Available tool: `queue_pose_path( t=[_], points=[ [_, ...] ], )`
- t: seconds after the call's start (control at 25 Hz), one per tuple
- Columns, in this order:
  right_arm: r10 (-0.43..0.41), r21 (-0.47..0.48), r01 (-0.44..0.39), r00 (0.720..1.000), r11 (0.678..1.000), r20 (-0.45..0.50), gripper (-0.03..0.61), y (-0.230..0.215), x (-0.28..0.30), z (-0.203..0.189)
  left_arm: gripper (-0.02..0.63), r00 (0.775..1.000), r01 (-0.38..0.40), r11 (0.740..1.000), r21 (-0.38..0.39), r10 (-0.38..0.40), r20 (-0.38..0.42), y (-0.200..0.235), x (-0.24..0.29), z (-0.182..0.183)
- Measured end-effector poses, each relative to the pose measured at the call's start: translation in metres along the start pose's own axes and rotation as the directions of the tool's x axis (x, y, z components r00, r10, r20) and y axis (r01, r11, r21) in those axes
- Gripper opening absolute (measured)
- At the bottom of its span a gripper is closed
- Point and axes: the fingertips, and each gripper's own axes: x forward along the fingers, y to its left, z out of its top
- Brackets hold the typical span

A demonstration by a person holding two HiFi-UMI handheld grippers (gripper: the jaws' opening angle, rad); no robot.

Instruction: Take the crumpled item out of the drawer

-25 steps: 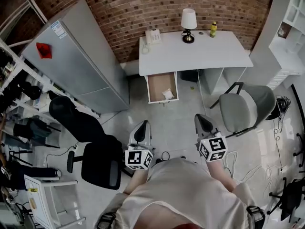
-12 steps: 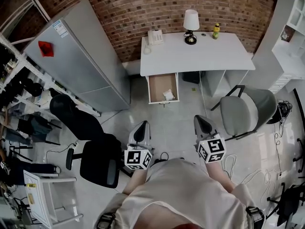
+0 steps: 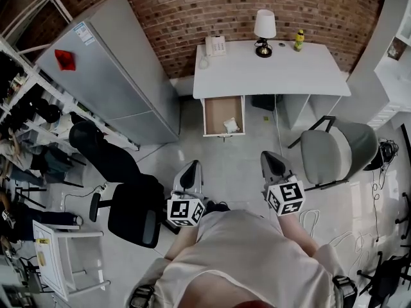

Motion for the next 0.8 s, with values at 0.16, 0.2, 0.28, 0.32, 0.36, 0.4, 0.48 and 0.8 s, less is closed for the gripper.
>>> queue_pose_path(
  t=[0.16, 0.2, 0.28, 0.32, 0.36, 0.4, 0.48, 0.8],
  points=[
    [-0.002, -0.007, 0.002, 1.000, 1.000, -0.005, 0.008, -0.001, 0.020, 0.003, 0.009, 1.000, 0.004, 1.000, 0.002, -0.004, -0.001, 0.015, 0.015, -0.001],
    [-0.004, -0.011, 0.004, 1.000, 1.000, -0.008, 0.008, -0.002, 0.027, 0.004, 0.009, 1.000, 0.006, 1.000, 0.002, -0.006, 0.000, 0.020, 0.021, -0.001],
    [-0.010, -0.015, 0.010, 1.000, 1.000, -0.012, 0.008, -0.004, 0.044, 0.007, 0.009, 1.000, 0.013, 1.000, 0.000, -0.013, -0.002, 0.032, 0.035, -0.002],
    [-0.013, -0.018, 0.013, 1.000, 1.000, -0.013, 0.008, -0.005, 0.054, 0.008, 0.009, 1.000, 0.017, 1.000, -0.001, -0.017, -0.003, 0.040, 0.043, -0.003],
    [-0.018, -0.020, 0.018, 1.000, 1.000, -0.015, 0.008, -0.007, 0.065, 0.009, 0.009, 1.000, 0.021, 1.000, -0.002, -0.021, -0.005, 0.048, 0.051, -0.004],
    [-0.024, -0.024, 0.024, 1.000, 0.999, -0.017, 0.008, -0.008, 0.078, 0.010, 0.009, 1.000, 0.027, 1.000, -0.002, -0.027, -0.006, 0.057, 0.060, -0.006],
    [-0.041, -0.029, 0.041, 0.999, 0.999, -0.023, 0.008, -0.011, 0.105, 0.011, 0.009, 0.999, 0.039, 0.999, -0.004, -0.039, -0.008, 0.079, 0.081, -0.009],
    [-0.115, -0.027, 0.114, 0.992, 0.993, -0.043, 0.008, -0.017, 0.245, 0.028, 0.009, 0.993, 0.115, 0.993, -0.016, -0.116, -0.033, 0.190, 0.187, -0.010]
  ],
)
